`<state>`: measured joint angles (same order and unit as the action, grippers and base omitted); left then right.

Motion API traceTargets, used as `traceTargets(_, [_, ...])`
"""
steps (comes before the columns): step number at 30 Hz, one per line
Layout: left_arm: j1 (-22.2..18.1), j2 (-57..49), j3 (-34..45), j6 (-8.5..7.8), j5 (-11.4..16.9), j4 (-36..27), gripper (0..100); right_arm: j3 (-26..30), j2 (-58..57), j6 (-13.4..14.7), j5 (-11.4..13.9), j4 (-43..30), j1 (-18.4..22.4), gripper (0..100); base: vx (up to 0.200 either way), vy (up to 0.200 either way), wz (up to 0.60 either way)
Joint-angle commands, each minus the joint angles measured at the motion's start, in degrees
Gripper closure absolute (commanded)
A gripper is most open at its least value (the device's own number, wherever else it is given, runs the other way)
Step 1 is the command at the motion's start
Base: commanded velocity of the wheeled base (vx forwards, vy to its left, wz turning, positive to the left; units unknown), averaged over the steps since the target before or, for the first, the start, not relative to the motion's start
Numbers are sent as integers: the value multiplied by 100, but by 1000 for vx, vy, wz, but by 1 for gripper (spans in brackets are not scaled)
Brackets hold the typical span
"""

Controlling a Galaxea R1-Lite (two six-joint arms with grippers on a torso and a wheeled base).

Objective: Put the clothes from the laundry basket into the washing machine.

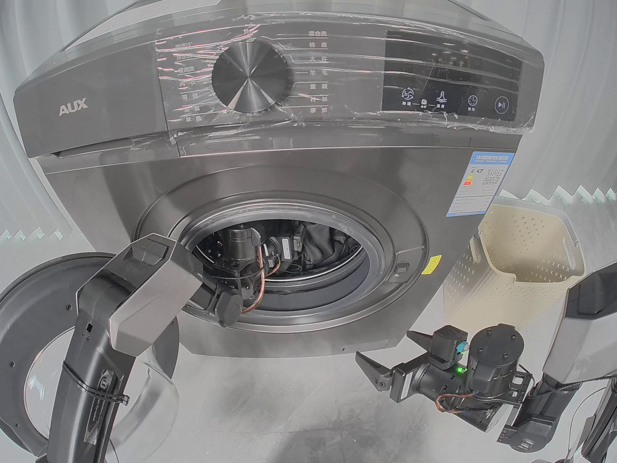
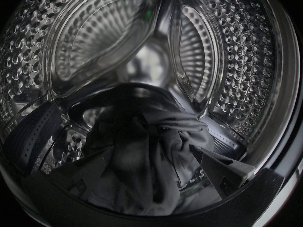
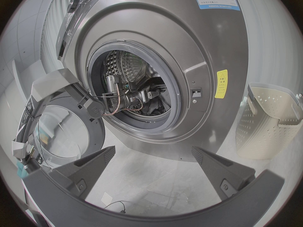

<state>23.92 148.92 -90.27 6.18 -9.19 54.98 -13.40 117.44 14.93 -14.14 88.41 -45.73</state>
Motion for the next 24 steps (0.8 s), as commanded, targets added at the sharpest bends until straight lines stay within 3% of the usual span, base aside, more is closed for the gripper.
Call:
traceTargets(1, [271,-997,1548,-20,67,241,0,30,-37,1,-1,1,2,0,0,0,0])
traceTargets(6, [676,-1788,3156,-64,67,514,0,48,-222,-8,-1,1,90,0,0,0,0])
traceTargets(19, [1862,-3097,6399,15,67,2175,0,373,-802,-43,-10,-8,187,0,0,0,0])
traceTargets(24, [1932,-3598,7181,32,-4,2983,0,584,-1022,-70,-98,-8,134,0,0,0,0])
